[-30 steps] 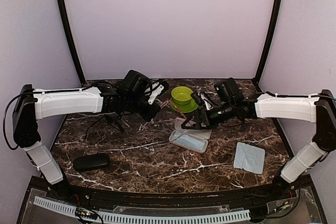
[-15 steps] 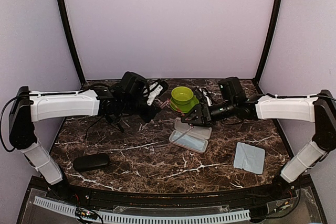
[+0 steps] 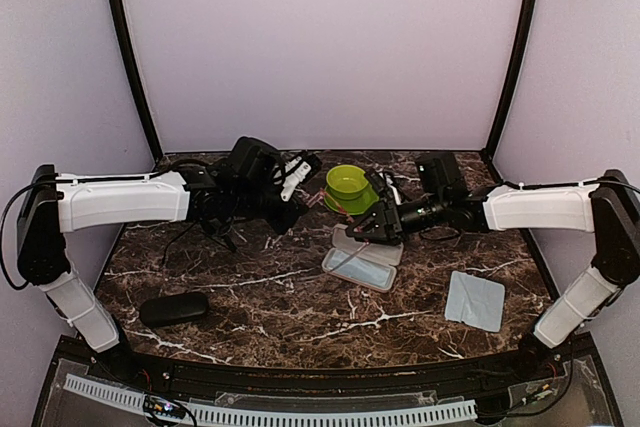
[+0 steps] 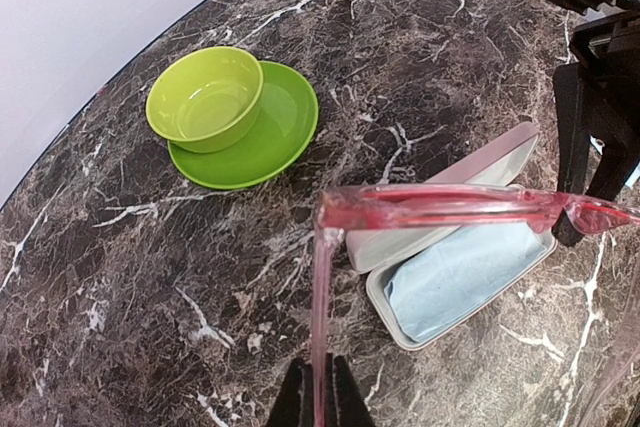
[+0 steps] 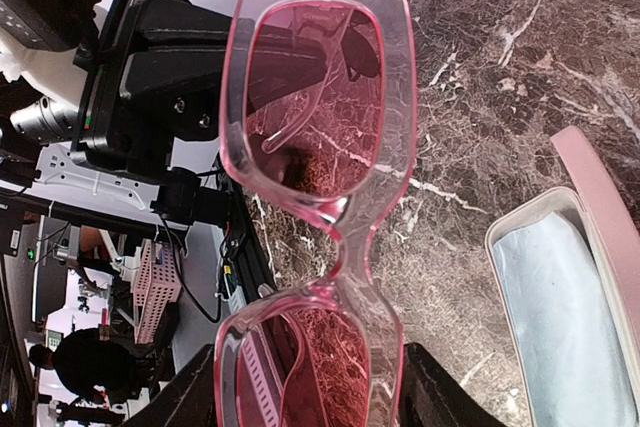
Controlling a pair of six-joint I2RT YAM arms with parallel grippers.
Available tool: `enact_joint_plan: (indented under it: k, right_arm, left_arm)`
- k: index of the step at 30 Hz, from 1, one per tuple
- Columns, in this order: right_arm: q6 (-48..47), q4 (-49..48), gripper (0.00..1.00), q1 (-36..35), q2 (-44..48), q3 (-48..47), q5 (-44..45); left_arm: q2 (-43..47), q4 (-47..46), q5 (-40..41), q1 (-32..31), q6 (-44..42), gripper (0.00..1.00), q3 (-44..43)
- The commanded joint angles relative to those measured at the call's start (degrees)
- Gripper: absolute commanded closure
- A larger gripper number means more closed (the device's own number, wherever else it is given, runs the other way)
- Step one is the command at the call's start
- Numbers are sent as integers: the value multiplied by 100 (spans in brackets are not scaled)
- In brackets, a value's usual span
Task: Organize the sunglasses
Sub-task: Fold the left temple of the sunglasses with the sunglasses.
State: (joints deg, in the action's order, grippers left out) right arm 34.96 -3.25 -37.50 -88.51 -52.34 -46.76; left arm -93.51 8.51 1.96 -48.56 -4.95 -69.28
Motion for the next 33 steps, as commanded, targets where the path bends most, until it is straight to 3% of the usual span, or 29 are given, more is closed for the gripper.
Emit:
enact_joint_plan:
  k: [1, 14, 16, 20, 23, 30, 33]
  right_arm:
    - [41, -305, 44, 65, -52, 52, -129]
    - [120, -424, 55, 83, -87, 117, -179]
    - [125, -419, 49, 76, -83, 127, -154]
    - [-7, -187, 26, 85, -8, 128, 19]
    - [-138, 79, 19, 92, 122, 176, 158]
    - [-52, 249, 16, 102, 877, 676, 598]
    - [-46, 456, 21, 81, 1212, 827, 1056]
  left_arm:
    - [214, -174, -115, -39, -32, 100, 55]
    - [190, -152, -146, -56, -17, 100, 55]
    - [178, -145, -164, -58, 17, 100, 55]
    - [97, -45, -104, -58, 137, 100, -13]
    - [4, 141, 103, -55, 281, 100, -131]
    - [-333, 671, 256, -49, 880, 100, -538]
    - [-502, 878, 262, -50, 1163, 100, -755]
